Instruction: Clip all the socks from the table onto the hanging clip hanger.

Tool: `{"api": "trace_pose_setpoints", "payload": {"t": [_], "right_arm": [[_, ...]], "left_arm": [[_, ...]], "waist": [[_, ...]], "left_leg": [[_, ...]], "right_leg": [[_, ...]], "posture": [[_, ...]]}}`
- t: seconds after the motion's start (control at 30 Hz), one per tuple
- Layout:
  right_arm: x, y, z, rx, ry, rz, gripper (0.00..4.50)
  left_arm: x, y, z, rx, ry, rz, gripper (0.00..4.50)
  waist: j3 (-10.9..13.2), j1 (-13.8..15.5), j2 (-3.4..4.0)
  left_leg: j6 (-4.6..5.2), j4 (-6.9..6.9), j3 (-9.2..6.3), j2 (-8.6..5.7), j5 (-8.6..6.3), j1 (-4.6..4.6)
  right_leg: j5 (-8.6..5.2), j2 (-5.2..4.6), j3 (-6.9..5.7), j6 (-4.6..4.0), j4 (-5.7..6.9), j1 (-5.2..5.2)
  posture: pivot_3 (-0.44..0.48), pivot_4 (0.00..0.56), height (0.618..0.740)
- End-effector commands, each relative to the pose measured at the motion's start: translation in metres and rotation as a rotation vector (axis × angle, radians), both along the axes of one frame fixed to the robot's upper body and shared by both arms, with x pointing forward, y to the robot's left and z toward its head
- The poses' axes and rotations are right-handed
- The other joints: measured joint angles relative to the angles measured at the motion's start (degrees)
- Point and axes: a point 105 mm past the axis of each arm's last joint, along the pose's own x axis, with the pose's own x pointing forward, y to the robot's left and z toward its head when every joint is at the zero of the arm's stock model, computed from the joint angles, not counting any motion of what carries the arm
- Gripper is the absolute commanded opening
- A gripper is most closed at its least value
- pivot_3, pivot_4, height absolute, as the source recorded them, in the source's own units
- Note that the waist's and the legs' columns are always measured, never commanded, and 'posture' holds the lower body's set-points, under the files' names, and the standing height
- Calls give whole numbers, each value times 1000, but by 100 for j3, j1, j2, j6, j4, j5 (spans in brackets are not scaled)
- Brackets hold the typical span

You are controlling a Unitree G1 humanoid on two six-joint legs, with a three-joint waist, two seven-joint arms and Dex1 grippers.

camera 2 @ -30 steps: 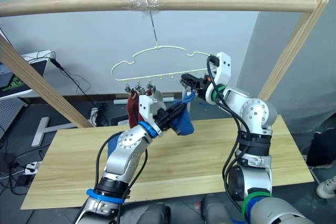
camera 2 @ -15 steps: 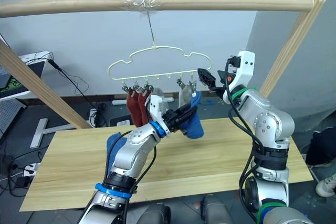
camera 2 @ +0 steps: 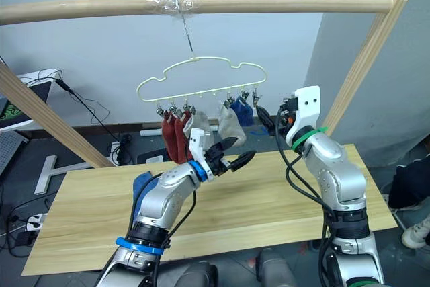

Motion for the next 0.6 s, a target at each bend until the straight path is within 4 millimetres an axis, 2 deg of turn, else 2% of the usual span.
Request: {"api": "trace_pose_setpoints", "payload": {"t": [0.03, 0.07, 0.23, 0.43, 0.47, 0.5, 0.6], "right_arm": [[-2, 4, 9, 9, -87, -41, 3926], [-1, 7, 6, -3, -92, -51, 3630], [2, 14, 0, -14, -102, -87, 3630], [10, 17, -5, -8, -116, -114, 3630], [12, 17, -5, -10, -118, -118, 3240], [14, 18, -5, -20, -123, -123, 3060], [18, 19, -6, -32, -126, -127, 3060]], "left_arm": [[-4, 21, 31, 10, -118, 12, 4500], [-5, 31, 37, 27, -142, 26, 4500], [-9, 54, 54, 77, -190, 50, 4500], [-12, 50, 57, 71, -190, 49, 4500], [-13, 48, 58, 67, -193, 48, 4500], [-13, 45, 60, 61, -200, 49, 4500], [-14, 42, 62, 53, -207, 52, 4500]], "waist": [[0, -14, -1], [0, -21, -1], [6, 6, 1], [7, 71, -1], [7, 78, -1], [8, 95, -2], [8, 117, -2]], "left_leg": [[0, 0, 2, 1, 0, 0], [0, -3, 2, 3, 0, 1], [-1, -4, -6, 14, 0, 0], [0, -2, 2, 10, 0, -3], [0, -2, 4, 10, 0, -3], [0, -2, 6, 9, 0, -3], [0, -3, 2, 11, 0, -2]], "right_leg": [[0, 0, 2, 0, -1, 0], [0, 0, 7, 0, 0, -1], [0, 6, 7, -1, 3, -7], [0, -10, 3, -1, -5, -4], [0, -11, 3, -1, -6, -5], [0, -12, 3, -1, -6, -5], [0, -13, 7, -1, -4, -5]], "posture": [[-50, 177, 740], [-50, 177, 740], [-5, 188, 740], [13, 188, 740], [17, 188, 740], [17, 188, 740], [22, 187, 740]]}}
